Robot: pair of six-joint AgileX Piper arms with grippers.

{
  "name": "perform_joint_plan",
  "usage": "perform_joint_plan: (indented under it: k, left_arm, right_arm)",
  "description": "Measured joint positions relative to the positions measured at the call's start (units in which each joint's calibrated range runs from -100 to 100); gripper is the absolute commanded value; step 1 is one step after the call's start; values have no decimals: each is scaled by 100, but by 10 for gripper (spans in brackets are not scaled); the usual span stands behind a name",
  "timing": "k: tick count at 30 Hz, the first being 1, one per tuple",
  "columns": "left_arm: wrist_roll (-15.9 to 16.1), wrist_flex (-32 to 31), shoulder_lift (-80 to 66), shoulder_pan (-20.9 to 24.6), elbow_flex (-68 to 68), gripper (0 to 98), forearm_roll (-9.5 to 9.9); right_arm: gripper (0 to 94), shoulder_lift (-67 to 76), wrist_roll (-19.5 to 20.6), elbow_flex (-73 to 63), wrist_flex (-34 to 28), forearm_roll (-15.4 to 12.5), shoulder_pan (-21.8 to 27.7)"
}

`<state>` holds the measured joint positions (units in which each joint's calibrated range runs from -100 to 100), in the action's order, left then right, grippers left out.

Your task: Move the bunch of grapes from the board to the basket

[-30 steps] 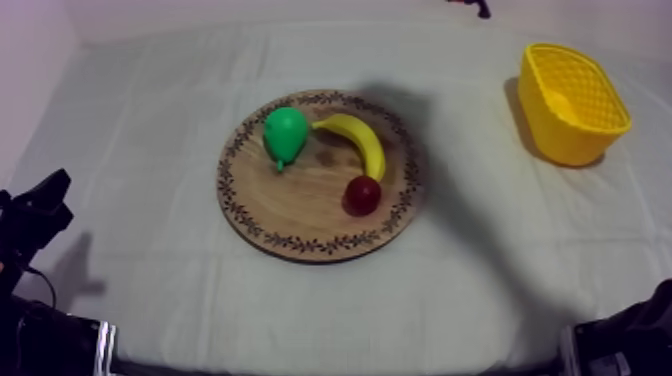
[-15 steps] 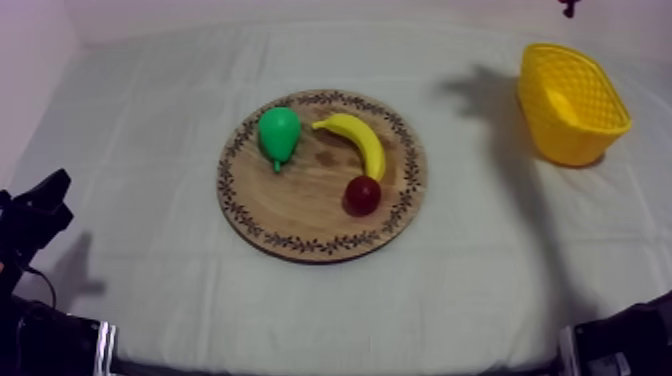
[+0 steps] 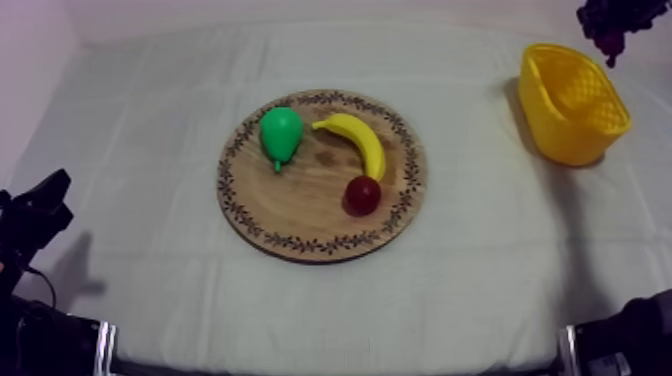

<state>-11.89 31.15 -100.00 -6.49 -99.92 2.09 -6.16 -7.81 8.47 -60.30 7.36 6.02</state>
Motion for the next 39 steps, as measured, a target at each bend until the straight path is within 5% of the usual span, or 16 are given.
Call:
perform_joint_plan:
  k: [13, 19, 26, 39]
  left_arm:
    - [0, 0, 0, 0, 0, 1, 0]
    - [0, 0, 0, 0, 0, 1, 0]
    - [0, 0, 0, 0, 0, 1, 0]
    - [0, 0, 0, 0, 0, 1, 0]
  right_arm:
    - [380, -742, -699, 441, 84, -615, 211]
    - [547, -1034, -890, 366, 245, -907, 301]
    - [727, -948, -722, 528, 799, -916, 285]
    - [588, 521, -666, 1602, 1752, -736, 301]
